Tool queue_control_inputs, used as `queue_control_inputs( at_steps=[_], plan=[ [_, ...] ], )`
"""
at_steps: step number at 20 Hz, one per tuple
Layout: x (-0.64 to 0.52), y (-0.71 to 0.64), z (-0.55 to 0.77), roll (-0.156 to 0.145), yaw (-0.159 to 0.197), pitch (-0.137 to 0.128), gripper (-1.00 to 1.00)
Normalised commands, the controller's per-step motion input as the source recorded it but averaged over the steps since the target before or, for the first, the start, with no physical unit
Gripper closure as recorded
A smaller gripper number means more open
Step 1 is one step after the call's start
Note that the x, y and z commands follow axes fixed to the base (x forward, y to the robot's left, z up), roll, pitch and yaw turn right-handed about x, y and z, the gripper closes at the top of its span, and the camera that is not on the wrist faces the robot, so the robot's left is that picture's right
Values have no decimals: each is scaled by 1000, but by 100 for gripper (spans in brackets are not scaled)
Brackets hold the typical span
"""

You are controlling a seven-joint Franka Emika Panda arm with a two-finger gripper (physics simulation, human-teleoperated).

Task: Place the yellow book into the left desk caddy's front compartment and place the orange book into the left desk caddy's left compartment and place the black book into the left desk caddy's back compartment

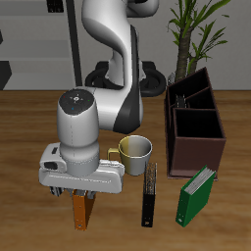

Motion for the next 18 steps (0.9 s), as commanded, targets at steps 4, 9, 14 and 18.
queue_control_inputs(
  at_steps=[4, 9, 14, 18],
  plan=[
    [-259, 85, 853, -56, -11, -80, 100],
    [-372, 152, 1052, -81, -31, -80, 100],
    [-483, 286, 967, -83, -10, -79, 100],
    [-298, 76, 398, -57, -61, 32, 100]
  ],
)
